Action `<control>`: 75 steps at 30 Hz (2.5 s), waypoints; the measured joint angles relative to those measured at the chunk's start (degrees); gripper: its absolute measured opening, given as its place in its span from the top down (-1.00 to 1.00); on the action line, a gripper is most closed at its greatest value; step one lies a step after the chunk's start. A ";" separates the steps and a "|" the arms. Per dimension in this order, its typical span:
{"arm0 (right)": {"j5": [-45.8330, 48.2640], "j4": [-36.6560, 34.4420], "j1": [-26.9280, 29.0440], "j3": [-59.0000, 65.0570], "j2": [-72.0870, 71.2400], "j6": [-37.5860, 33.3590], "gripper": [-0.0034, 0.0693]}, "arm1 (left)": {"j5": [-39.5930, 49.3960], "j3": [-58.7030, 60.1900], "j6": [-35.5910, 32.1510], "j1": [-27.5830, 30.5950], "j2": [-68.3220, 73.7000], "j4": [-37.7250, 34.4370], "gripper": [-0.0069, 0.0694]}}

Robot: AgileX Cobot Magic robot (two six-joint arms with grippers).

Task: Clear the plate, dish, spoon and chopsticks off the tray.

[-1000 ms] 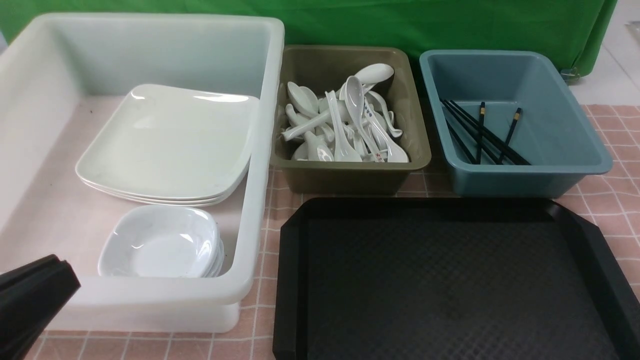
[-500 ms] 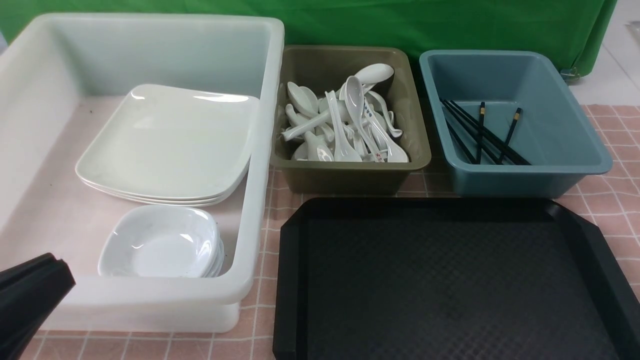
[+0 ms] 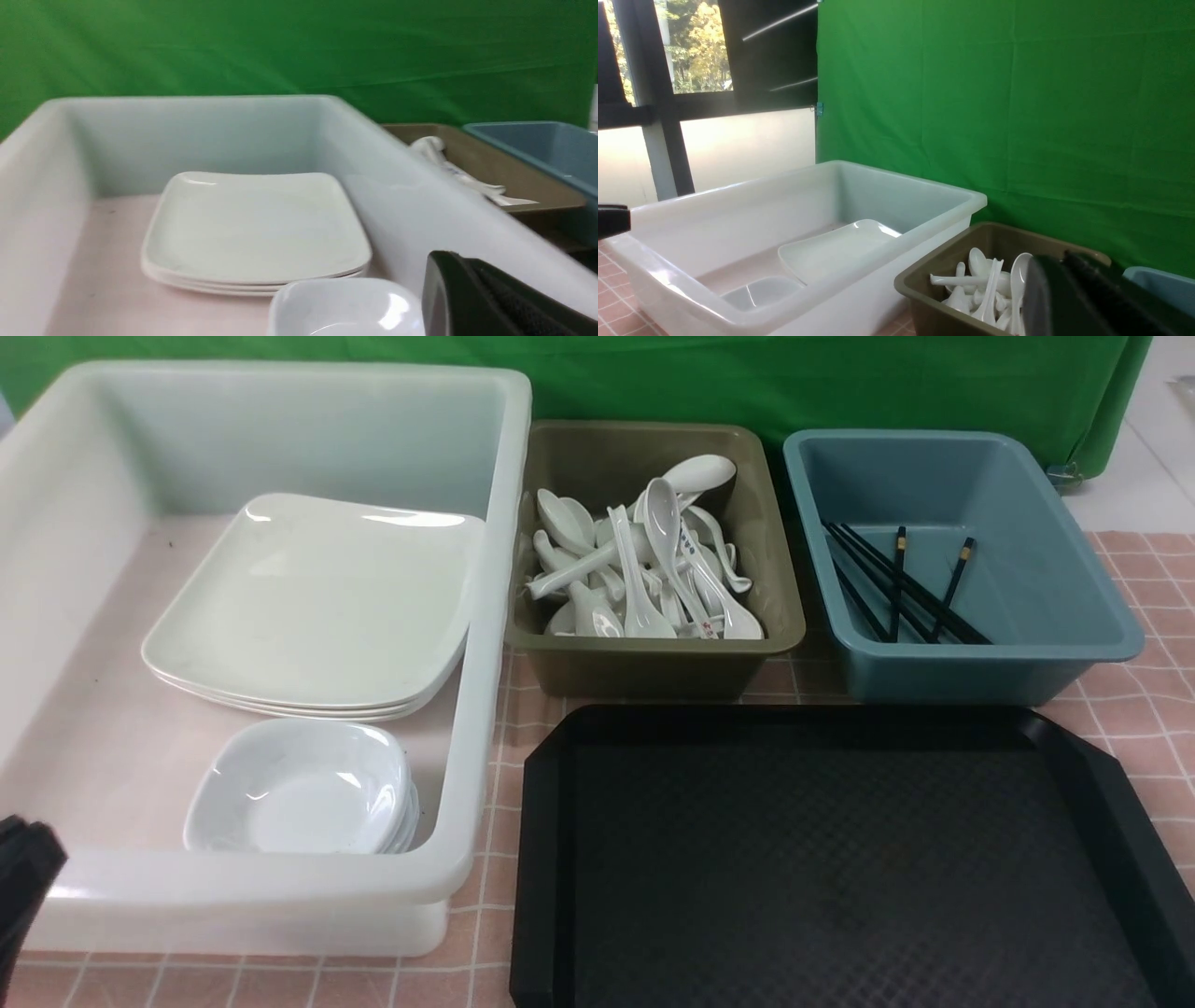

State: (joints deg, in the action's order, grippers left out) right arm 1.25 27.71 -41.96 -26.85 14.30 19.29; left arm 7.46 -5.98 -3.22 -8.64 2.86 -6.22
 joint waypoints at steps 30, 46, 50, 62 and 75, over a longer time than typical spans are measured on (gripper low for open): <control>0.07 0.00 0.00 0.00 -0.05 -0.05 0.43 | 4.83 6.34 0.84 9.15 -2.88 4.38 0.81; 0.02 -21.67 0.00 0.00 -0.05 -19.89 0.35 | 4.83 6.34 0.71 9.15 -2.88 4.38 0.81; 0.02 -24.96 0.00 0.00 -0.14 -22.90 0.33 | 4.83 6.34 0.71 9.15 -2.88 4.38 0.81; 0.25 -25.56 27.28 13.83 -3.32 -26.25 0.26 | 4.83 6.34 0.20 9.15 -2.88 4.38 0.81; 8.54 -25.62 37.31 26.25 -13.41 -26.45 0.25 | 5.27 6.34 -0.42 9.15 -2.88 4.45 0.81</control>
State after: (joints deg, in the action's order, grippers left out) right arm 9.79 2.08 -4.65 -0.60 0.89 -7.15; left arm 12.74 0.35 -3.64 0.51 -0.02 -1.77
